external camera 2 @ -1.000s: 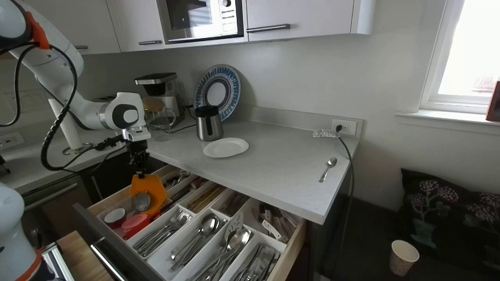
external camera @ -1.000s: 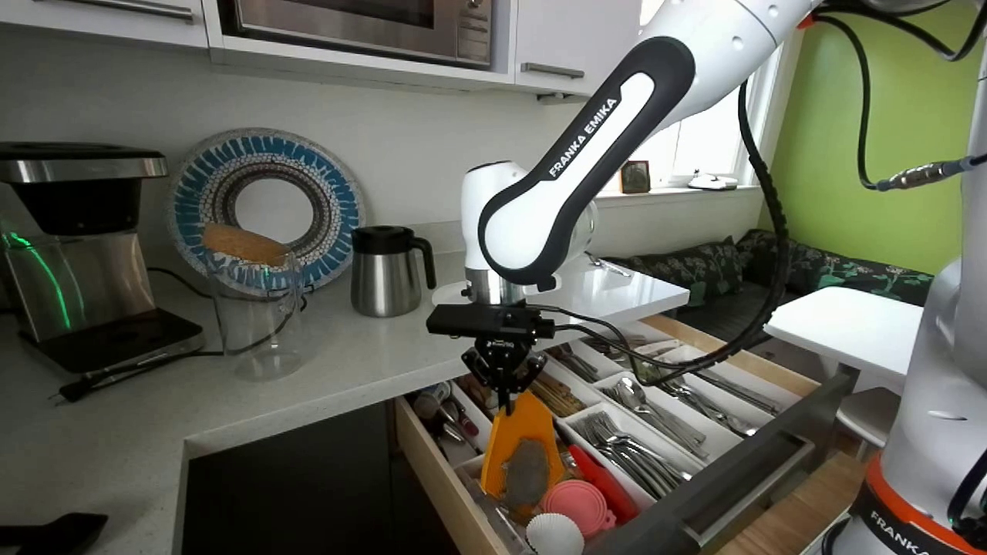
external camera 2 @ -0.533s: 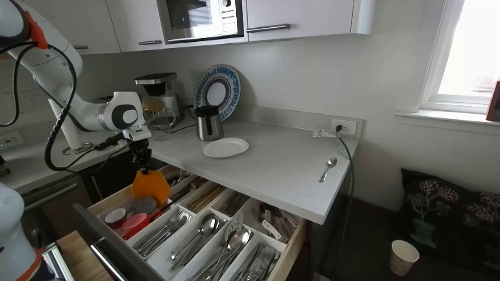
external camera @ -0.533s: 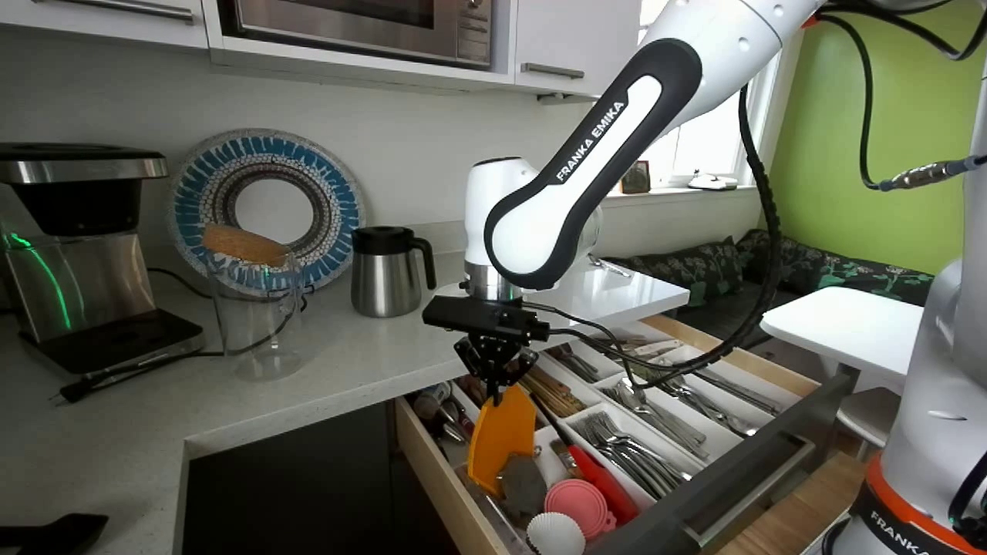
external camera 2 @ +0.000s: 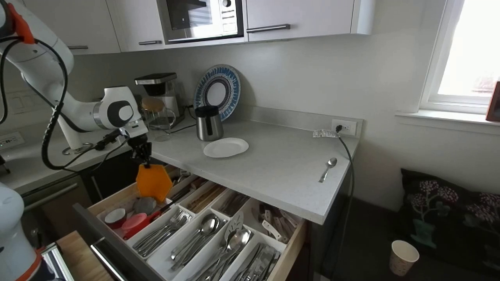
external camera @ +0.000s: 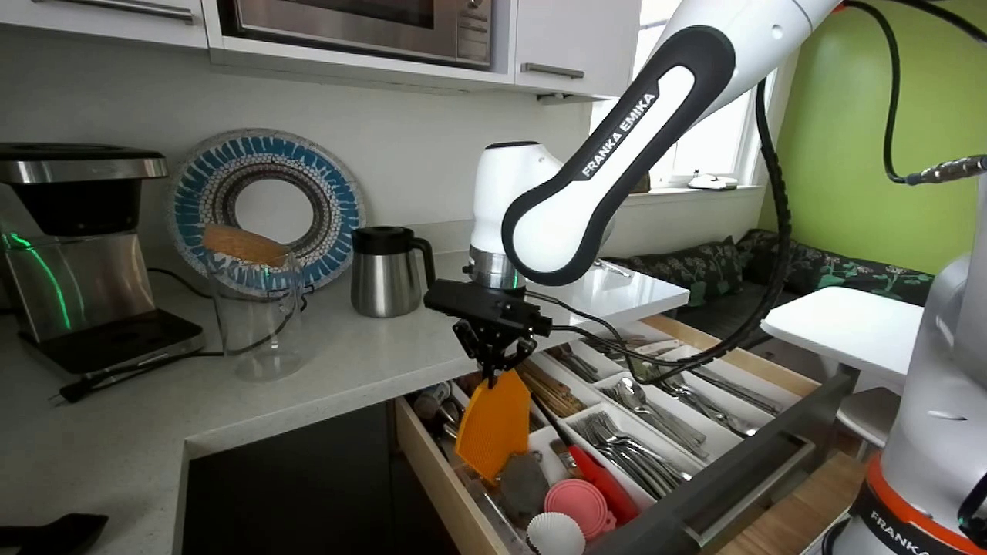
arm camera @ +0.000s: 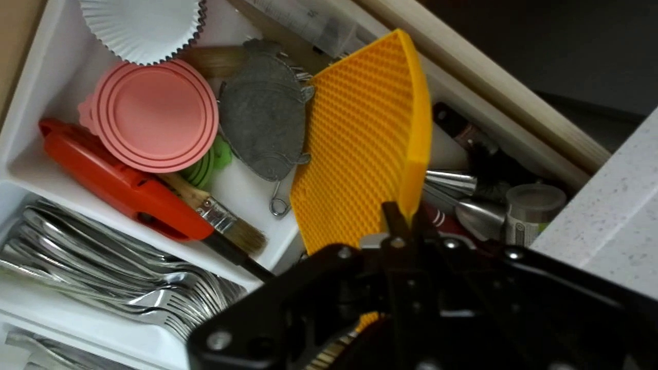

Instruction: Pick up the orange mat from the drawer and put it on the kitchen counter, move the white plate on the kitchen counter a little to the left

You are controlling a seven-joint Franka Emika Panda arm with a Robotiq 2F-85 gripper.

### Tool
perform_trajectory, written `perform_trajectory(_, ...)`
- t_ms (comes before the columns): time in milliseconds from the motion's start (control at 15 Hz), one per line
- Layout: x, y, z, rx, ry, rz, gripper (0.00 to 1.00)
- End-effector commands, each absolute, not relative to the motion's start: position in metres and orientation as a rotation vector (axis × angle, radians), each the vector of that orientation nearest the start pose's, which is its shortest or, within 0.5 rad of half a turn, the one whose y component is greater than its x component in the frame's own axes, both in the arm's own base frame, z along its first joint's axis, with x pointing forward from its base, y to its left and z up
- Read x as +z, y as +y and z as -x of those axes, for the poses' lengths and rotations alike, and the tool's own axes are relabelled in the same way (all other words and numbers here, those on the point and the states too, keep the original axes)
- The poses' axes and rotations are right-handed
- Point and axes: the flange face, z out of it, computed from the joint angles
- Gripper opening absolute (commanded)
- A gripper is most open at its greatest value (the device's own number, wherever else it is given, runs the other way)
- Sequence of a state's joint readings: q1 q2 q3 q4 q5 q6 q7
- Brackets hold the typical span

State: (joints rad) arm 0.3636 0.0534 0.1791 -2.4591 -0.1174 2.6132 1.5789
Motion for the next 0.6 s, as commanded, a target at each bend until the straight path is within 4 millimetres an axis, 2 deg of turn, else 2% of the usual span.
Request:
perform_trajectory(0, 0.303, 0.243, -0.403, -0.251, 1.431, 2.682, 0.01)
perform_trajectory(267, 0.311, 0.233, -0.395, -0.292, 1.511, 2.631, 0.01)
perform_trajectory(533, 0.321, 0.225, -0.383, -0.268, 1.497, 2.634, 0.01)
